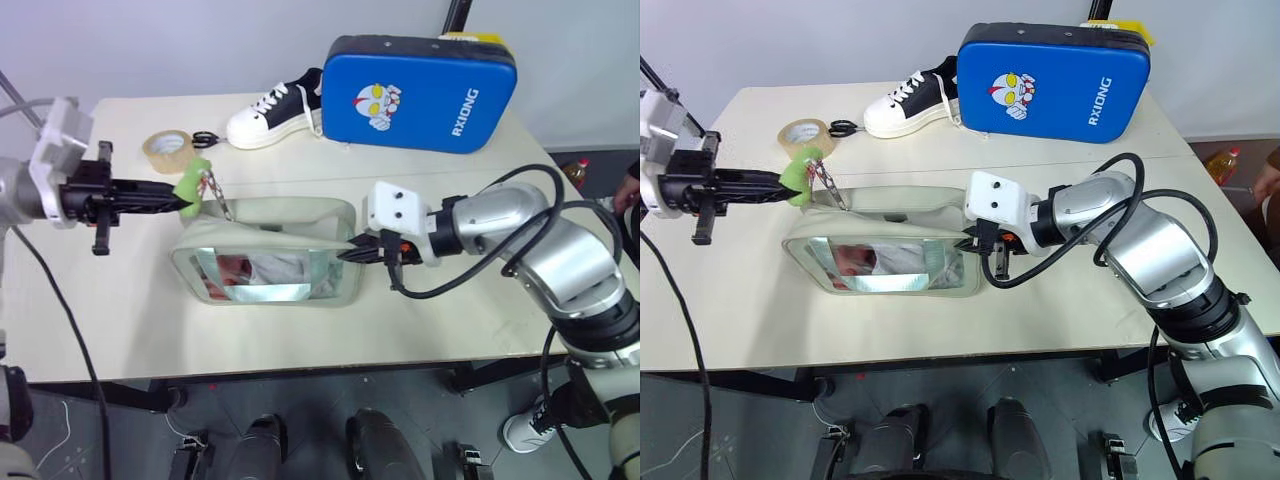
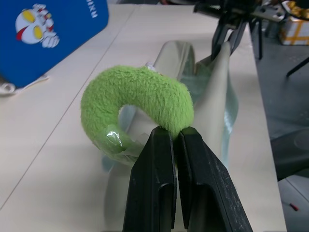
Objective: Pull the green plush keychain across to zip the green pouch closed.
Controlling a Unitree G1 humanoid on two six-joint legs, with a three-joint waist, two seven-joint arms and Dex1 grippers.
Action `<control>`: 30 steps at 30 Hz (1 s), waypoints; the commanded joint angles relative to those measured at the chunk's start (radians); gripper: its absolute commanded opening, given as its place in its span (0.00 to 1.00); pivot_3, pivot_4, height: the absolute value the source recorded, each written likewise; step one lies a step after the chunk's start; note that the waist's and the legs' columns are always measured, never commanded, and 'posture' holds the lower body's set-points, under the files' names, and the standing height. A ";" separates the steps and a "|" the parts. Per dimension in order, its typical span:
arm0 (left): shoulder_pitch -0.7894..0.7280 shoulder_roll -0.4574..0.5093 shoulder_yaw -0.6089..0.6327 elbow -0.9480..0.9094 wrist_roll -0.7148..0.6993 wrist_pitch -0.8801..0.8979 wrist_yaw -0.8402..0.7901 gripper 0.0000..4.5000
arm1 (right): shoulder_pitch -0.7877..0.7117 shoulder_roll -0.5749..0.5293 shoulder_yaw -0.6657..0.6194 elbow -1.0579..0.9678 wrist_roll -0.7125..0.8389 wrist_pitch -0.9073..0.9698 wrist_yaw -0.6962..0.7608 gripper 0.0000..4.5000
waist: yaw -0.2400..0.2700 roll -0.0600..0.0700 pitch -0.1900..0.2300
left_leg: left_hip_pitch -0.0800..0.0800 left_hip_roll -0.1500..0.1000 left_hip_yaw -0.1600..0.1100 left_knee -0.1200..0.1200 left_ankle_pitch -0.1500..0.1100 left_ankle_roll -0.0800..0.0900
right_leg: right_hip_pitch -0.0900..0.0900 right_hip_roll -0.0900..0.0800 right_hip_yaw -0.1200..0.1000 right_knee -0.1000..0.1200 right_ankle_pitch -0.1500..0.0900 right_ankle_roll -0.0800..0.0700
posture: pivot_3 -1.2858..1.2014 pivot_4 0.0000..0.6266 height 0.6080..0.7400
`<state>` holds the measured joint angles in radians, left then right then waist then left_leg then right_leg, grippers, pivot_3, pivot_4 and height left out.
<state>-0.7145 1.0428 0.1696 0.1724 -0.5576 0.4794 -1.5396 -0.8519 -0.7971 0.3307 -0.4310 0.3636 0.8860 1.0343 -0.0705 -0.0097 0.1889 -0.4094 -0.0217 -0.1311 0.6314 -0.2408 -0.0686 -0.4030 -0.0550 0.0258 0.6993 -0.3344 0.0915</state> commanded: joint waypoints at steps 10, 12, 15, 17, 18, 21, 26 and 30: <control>0.001 -0.026 -0.092 -0.139 -0.030 0.092 -0.025 0.01 | -0.013 0.009 -0.011 -0.024 -0.013 -0.019 -0.005 0.00 | 0.001 0.000 0.000 | 0.000 0.000 0.000 0.001 0.000 0.000 | 0.001 0.000 0.000 0.000 0.000 0.000 | 0.52 0.24 0.99; -0.010 -0.032 -0.116 -0.123 -0.009 0.090 -0.008 0.08 | -0.013 0.011 -0.011 -0.022 -0.014 -0.020 -0.007 0.00 | 0.000 0.000 0.000 | 0.000 0.000 0.000 0.000 0.000 0.000 | 0.000 0.001 0.000 0.000 0.000 0.000 | 0.52 0.24 0.99; -0.047 -0.038 -0.121 -0.102 -0.018 0.125 0.012 0.30 | -0.014 0.013 -0.014 -0.024 -0.013 -0.018 -0.010 0.00 | 0.001 0.000 0.000 | 0.000 0.000 0.000 0.000 0.000 0.000 | 0.000 0.001 0.000 0.000 0.000 0.000 | 0.52 0.24 0.99; -0.067 -0.037 -0.112 -0.086 -0.016 0.123 0.024 0.52 | -0.014 0.013 -0.015 -0.025 -0.012 -0.016 -0.012 0.00 | 0.001 0.000 0.000 | 0.000 0.000 0.000 0.001 0.000 0.000 | 0.000 0.001 0.000 0.000 0.000 0.000 | 0.52 0.24 0.99; -0.076 -0.036 -0.108 -0.077 -0.014 0.123 0.032 0.63 | -0.013 0.013 -0.016 -0.025 -0.011 -0.015 -0.013 0.00 | 0.001 0.000 0.000 | 0.000 0.000 0.000 0.001 0.000 0.000 | 0.000 0.001 0.000 0.000 0.000 0.000 | 0.52 0.24 0.99; -0.087 -0.001 -0.086 -0.050 -0.012 0.112 0.023 0.89 | -0.009 0.013 -0.018 -0.028 -0.010 -0.013 -0.016 0.00 | -0.001 0.000 0.000 | 0.000 0.000 0.000 0.000 0.000 0.000 | 0.000 0.001 0.000 0.000 0.000 0.000 | 0.52 0.24 0.99; -0.003 0.085 -0.025 -0.042 -0.017 0.067 -0.035 0.99 | -0.007 0.012 -0.023 -0.027 -0.007 -0.014 -0.016 0.00 | -0.003 0.000 0.000 | 0.000 0.000 0.000 0.000 0.000 0.000 | 0.000 0.001 0.001 0.000 0.000 0.000 | 0.52 0.24 0.99; 0.101 0.119 0.002 -0.028 0.012 0.019 -0.024 0.99 | -0.006 0.012 -0.026 -0.026 -0.004 -0.017 -0.013 0.00 | 0.003 0.000 0.000 | 0.000 0.001 0.000 0.000 0.000 0.000 | 0.000 0.001 0.001 0.000 0.000 0.000 | 0.52 0.24 0.99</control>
<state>-0.6276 1.1423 0.1370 0.1422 -0.5566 0.5218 -1.5685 -0.8492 -0.7881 0.3305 -0.4302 0.3554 0.8841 1.0230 -0.0678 -0.0097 0.1889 -0.4092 -0.0207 -0.1315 0.6317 -0.2408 -0.0686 -0.4027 -0.0536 0.0265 0.6996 -0.3344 0.0913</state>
